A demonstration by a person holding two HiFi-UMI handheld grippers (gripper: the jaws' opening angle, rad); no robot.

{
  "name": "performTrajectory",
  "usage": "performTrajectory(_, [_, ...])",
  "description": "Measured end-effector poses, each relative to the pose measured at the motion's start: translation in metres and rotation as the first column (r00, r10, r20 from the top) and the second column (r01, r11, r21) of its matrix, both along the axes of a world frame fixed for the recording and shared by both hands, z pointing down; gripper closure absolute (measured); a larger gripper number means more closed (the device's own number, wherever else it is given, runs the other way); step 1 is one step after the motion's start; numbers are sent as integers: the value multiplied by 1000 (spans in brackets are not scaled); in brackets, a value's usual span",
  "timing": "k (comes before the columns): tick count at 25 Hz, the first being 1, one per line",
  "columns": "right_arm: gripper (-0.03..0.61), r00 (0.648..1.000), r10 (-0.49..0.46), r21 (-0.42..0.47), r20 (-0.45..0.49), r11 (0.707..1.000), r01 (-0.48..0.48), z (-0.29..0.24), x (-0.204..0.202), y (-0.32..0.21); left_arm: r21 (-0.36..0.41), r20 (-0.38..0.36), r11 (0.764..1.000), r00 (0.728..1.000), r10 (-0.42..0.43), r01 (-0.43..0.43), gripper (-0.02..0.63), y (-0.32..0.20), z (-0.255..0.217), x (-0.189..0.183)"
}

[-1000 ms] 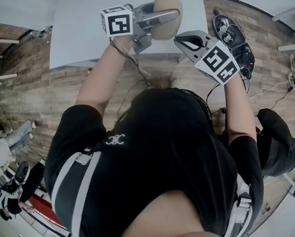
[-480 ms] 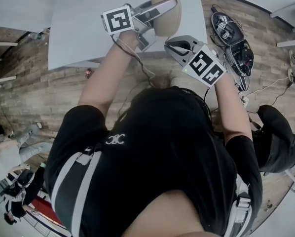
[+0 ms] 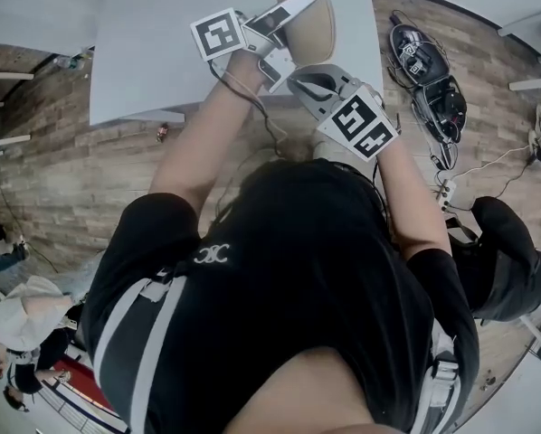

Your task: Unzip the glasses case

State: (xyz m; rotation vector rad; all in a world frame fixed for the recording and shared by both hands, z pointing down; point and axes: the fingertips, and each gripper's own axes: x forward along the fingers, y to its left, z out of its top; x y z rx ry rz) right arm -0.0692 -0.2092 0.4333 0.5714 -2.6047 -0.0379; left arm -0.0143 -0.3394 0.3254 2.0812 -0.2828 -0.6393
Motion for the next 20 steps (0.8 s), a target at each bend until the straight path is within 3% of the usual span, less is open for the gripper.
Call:
performTrajectory(3, [549,999,-27,-41,32,999,28,4,6,4,31,26,999,1000,5,-6,288,5,-2,-1])
performTrajectory(6, [527,979,19,-181,203,983,19,-6,26,1,87,124,996,992,-5,-5,288,7,1,-5])
performTrajectory(8, [333,932,113,-300,345,954,-4,-18,41,-11,107,173,994,985,-12,-7,288,6,4,-7])
performTrajectory(11, [290,847,255,-402,467,914,-54,-29,56,-32,119,194,993,981,-5,-19,288,9,8,-9])
performTrajectory(14, [270,794,307,-449,525,892,-49,-35,57,-39,156,226,987,974,-3,-33,288,18,15,-7])
performTrajectory(17, [262,794,326,-462,512,884,-65,-28,54,-44,145,205,988,978,29,-60,288,28,17,6])
performTrajectory(20, [267,822,310,-475,478,878,-55,-17,49,-42,189,267,979,963,30,-82,288,30,21,17])
